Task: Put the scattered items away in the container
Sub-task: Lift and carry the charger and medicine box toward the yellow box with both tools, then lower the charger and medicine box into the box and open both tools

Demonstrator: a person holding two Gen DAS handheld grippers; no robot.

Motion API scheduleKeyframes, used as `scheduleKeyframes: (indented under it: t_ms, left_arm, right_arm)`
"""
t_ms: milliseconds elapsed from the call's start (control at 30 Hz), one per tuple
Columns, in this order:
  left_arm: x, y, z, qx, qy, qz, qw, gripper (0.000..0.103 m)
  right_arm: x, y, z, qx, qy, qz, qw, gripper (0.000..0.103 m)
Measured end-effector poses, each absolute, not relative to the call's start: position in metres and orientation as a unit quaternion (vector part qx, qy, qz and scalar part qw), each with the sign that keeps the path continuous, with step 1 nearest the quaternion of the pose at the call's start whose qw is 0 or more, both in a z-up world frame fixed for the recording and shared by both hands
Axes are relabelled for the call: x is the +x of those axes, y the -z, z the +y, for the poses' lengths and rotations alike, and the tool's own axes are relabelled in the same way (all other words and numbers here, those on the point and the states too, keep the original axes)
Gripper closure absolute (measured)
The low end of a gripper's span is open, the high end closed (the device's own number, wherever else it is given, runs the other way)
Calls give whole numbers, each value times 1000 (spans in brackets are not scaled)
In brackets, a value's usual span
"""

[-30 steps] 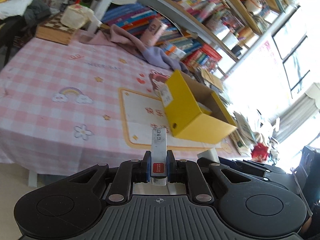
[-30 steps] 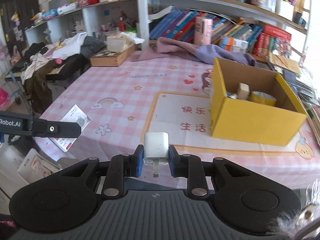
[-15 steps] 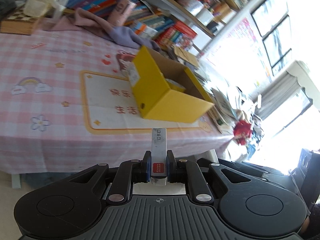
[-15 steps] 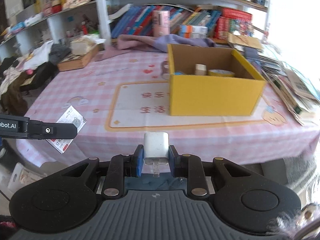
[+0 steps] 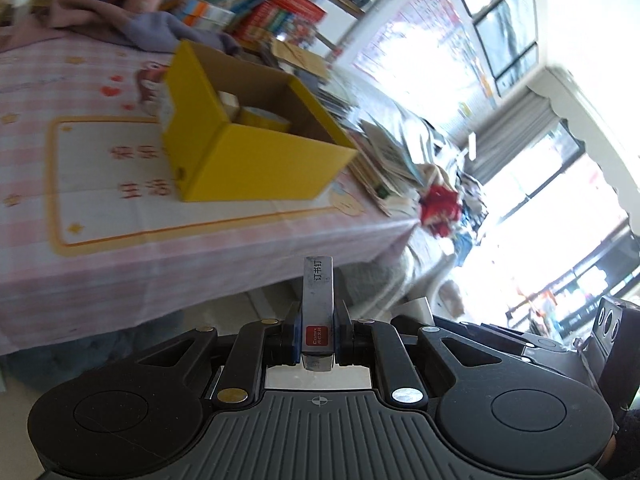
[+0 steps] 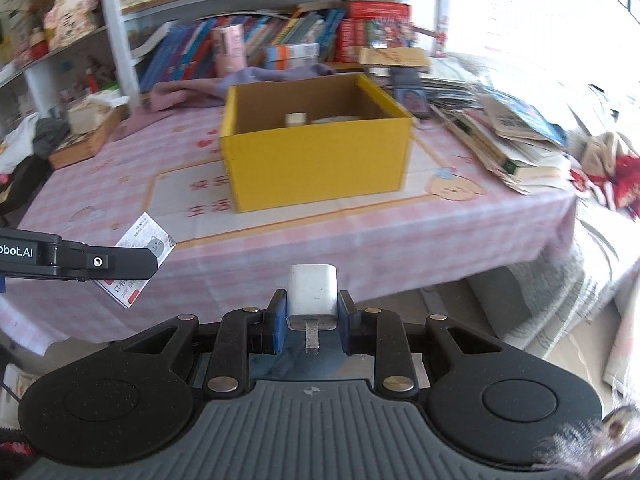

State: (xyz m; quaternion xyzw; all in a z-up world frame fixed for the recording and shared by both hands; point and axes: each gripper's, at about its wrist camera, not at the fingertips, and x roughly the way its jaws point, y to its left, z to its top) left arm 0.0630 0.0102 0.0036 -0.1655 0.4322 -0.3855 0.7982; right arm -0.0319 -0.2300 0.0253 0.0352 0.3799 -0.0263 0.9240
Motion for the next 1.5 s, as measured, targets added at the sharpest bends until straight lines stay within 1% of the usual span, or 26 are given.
scheduleKeyframes:
  t_ms: [233,400,533,767,933,1233,1500]
  left_arm:
    - [81,-3,-32,-149,410,435,788,90]
    - [102,5,-48,-153,401,442,788,90]
    - [121,1,-60,-155,395,428,798,90]
    - [168,-34,-83,-129,374,372,839,90]
    - [204,-52,-95,-134,338,348,864,90]
    - [272,-19,-121,-102,245,368,891,90]
    - [306,14,-139,-76,188,421,884,90]
  right_arm:
    - [-23,-24,-266,47,54,380,922,80]
    - [2,-19,-283,45,42,386,920,80]
    - [27,-18,-293,38,27,383,923,80]
    - [93,-40,-313,14,-19,328,944,80]
    - [151,-57,-321,-10,-77,298,951,79]
    - [258,-35,-321,-63,-160,327,929,79]
    - [326,-4,-312,-123,-213,375,894,79]
